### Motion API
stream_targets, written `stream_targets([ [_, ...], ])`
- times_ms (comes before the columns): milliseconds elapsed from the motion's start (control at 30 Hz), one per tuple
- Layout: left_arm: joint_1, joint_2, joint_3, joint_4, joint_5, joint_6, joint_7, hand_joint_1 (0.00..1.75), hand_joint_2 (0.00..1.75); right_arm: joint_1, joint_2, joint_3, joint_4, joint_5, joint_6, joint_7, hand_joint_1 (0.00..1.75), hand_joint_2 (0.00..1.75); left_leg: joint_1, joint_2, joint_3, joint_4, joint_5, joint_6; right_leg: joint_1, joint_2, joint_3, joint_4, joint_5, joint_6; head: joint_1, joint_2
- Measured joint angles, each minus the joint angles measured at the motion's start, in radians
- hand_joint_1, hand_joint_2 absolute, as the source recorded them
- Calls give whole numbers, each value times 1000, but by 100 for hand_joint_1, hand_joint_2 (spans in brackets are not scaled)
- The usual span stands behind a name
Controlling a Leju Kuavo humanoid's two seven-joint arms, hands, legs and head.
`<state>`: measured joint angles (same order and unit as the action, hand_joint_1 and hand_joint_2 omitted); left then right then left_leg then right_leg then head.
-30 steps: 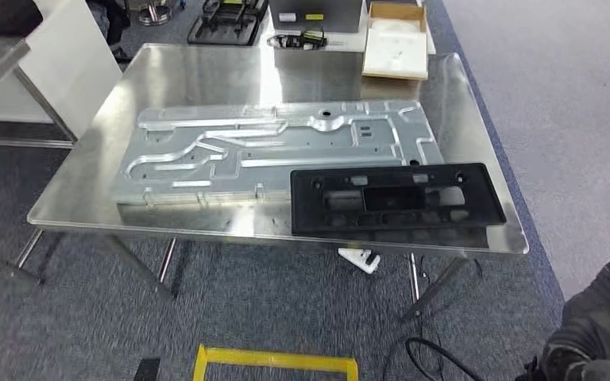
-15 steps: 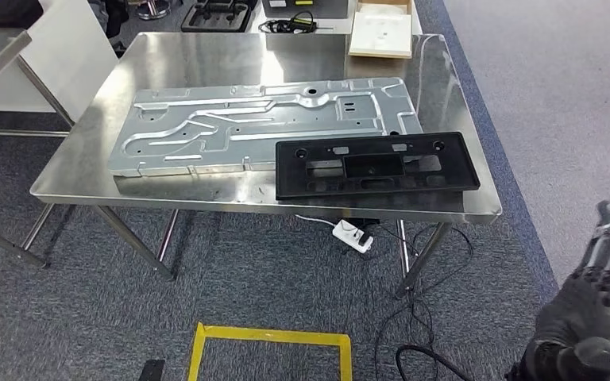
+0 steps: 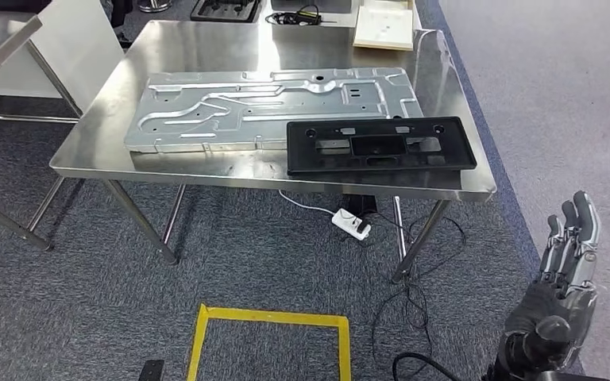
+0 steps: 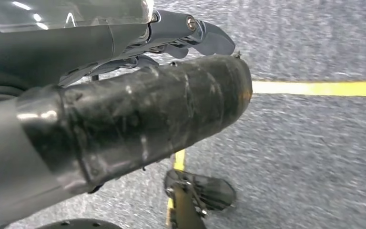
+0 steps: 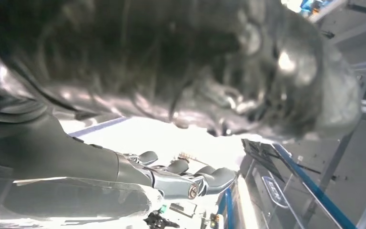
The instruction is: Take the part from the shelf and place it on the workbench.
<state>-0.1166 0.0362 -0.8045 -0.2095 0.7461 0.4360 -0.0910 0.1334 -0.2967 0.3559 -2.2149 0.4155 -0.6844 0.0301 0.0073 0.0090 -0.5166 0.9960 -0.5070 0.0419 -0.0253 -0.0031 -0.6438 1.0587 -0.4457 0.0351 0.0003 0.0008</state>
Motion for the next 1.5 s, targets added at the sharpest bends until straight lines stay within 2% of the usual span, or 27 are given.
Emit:
stream_targets([
  [100, 0, -4, 0, 0, 0, 1, 0, 0, 0, 7, 1, 0, 12, -28, 0, -11, 0, 131, -2, 5, -42, 0, 36, 16, 1, 2, -37, 148, -139, 1, 4, 0],
  [133, -1, -4, 0, 0, -1, 1, 0, 0, 0, 9, 1, 0, 18, -35, 0, -17, 0, 175, -4, 5, -60, 2, 47, 18, 1, 2, -42, 202, -161, 1, 4, 0],
  [167, -1, -4, 0, 0, -2, 2, 0, 0, 0, 11, 2, 0, 23, -41, 0, -23, 0, 175, -7, 5, -77, 4, 57, 19, 1, 2, -39, 235, -153, 1, 3, 0],
  [200, -1, -5, 0, 0, -3, 3, 0, 0, 0, 12, 2, 0, 29, -43, 0, -28, 0, 175, -8, 5, -94, 7, 67, 18, 2, 2, -22, 239, -123, -1, 3, 0],
  [267, -1, -8, 0, 0, -7, 4, -1, 0, 0, 14, 3, 0, 39, -42, 0, -34, 0, 175, -10, 5, -126, 16, 85, 13, 6, 1, 51, 166, -63, -9, 3, 0],
  [333, -1, -12, 0, 0, -10, 5, -3, 0, 0, 13, 5, 0, 45, -41, 0, -37, 0, 175, -13, 5, -146, 30, 99, 4, 14, -1, 149, 25, -83, -19, 3, 0],
  [400, -1, -14, 0, 0, -10, 5, -5, 0, 0, 12, 7, 0, 49, -46, 0, -39, 0, 175, -14, 5, -153, 34, 113, -9, 20, -1, 193, -56, -117, -27, 2, 0],
  [467, -1, -14, 0, 0, -9, 5, -5, 0, 0, 12, 10, 0, 58, -57, 0, -39, 0, 175, -10, 3, -156, 35, 120, -22, 19, -1, 185, -63, -105, -37, 2, 0],
  [500, 0, -14, 0, 0, -9, 5, -3, 0, 0, 11, 12, 1, 64, -65, 0, -40, 0, 175, -9, 1, -164, 51, 102, -29, 16, -2, 179, -65, -96, -43, 1, 0],
  [600, 2, -18, 0, 0, -12, 4, 3, 0, 0, 10, 17, 2, 76, -85, 0, -47, 0, 175, -1, -1, -211, 194, -22, -47, 13, -4, 154, -66, -71, -55, -4, 0],
  [633, 2, -19, 0, 0, -13, 4, 2, 0, 0, 10, 17, 3, 80, -90, 0, -51, 0, 175, 1, -1, -223, 247, -46, -51, 14, -4, 144, -65, -65, -55, -4, 0],
  [667, 3, -19, 0, 0, -13, 5, 0, 0, 0, 10, 18, 3, 84, -95, 0, -55, 0, 175, 2, -1, -224, 279, -50, -53, 14, -4, 134, -62, -59, -55, -4, 0],
  [700, 3, -19, 0, 0, -13, 7, -3, 0, 0, 11, 20, 3, 88, -99, 0, -57, 0, 175, 3, -1, -208, 279, -36, -54, 14, -4, 125, -59, -55, -53, -4, 0],
  [733, 3, -19, 0, 0, -12, 10, -6, 0, 0, 11, 21, 3, 91, -100, 0, -60, 0, 175, 3, -1, -175, 245, -12, -53, 14, -3, 117, -55, -52, -51, -4, 0],
  [767, 3, -19, 0, 0, -12, 12, -8, 0, 0, 11, 22, 3, 93, -101, 0, -61, 0, 175, 3, -2, -130, 183, 9, -50, 14, -3, 113, -52, -50, -49, -4, 0],
  [833, 2, -20, 0, 0, -14, 15, -11, 0, 0, 10, 22, 3, 95, -100, 0, -67, 0, 175, -1, -4, -48, 63, 18, -38, 15, -3, 108, -48, -46, -41, -3, 0],
  [867, 1, -20, 0, 0, -17, 15, -12, 0, 0, 10, 22, 3, 95, -99, 0, -69, 0, 131, -4, -5, -29, 29, 13, -31, 15, -4, 106, -48, -43, -37, -3, 0],
  [967, 0, -21, 0, 0, -27, 15, -10, 0, 0, 8, 23, 4, 97, -105, 0, -73, 0, 0, -5, -3, -26, 5, 14, -13, 16, -4, 102, -45, -39, -21, -4, 0],
  [1033, 0, -24, 0, 0, -31, 15, -11, 0, 0, 5, 24, 4, 99, -120, 0, -76, 0, 0, 0, 0, -24, -8, 24, 2, 17, -2, 81, 1, -72, -12, -2, 0],
  [1133, 0, -26, -1, 0, -31, 17, -14, 0, 0, 4, 25, 4, 105, -149, 1, -78, 0, 0, 0, 1, -30, -9, 29, 12, 14, 0, -4, 177, -157, -5, -1, 0],
  [1167, 0, -27, -1, 0, -31, 18, -15, 0, 0, 3, 25, 4, 107, -156, 2, -74, 0, 0, -1, 1, -33, -6, 30, 12, 13, 0, -21, 213, -163, -4, -1, 0],
  [1200, 1, -28, -1, 0, -30, 19, -14, 0, 0, 1, 25, 5, 109, -159, 3, -67, 0, 0, -1, -3, -35, -2, 29, 12, 11, 0, -21, 212, -149, -2, -1, 0],
  [1233, 2, -29, -1, 0, -29, 19, -13, 0, 0, -2, 24, 7, 110, -156, 5, -58, 0, 0, 0, -8, -38, 3, 28, 10, 8, 2, -2, 175, -120, -2, -1, 0],
  [1267, 2, -31, -1, -1, -28, 20, -12, 0, 0, -5, 23, 10, 111, -150, 6, -49, 0, 0, 0, -15, -40, 9, 26, 8, 5, 7, 29, 113, -85, -2, -1, 0],
  [1333, 0, -33, -1, -1, -28, 21, -9, 0, 0, -12, 20, 18, 113, -126, 9, -30, 0, 0, -2, -27, -49, 24, 22, -2, 1, 32, 81, 7, -50, -4, -2, 0],
  [1400, -3, -34, -1, 0, -27, 23, -5, 0, 0, -15, 17, 23, 114, -108, 9, -15, 0, 0, -2, -38, -62, 33, 23, -14, 4, 41, 90, -20, -52, -10, -2, 0],
  [1500, -1, -33, -1, 0, -26, 27, 0, 0, 0, -22, 14, 33, 116, -100, 7, -3, 0, 0, 2, -45, -75, 45, 19, -32, 4, 18, 87, -26, -43, -29, -4, 0],
])
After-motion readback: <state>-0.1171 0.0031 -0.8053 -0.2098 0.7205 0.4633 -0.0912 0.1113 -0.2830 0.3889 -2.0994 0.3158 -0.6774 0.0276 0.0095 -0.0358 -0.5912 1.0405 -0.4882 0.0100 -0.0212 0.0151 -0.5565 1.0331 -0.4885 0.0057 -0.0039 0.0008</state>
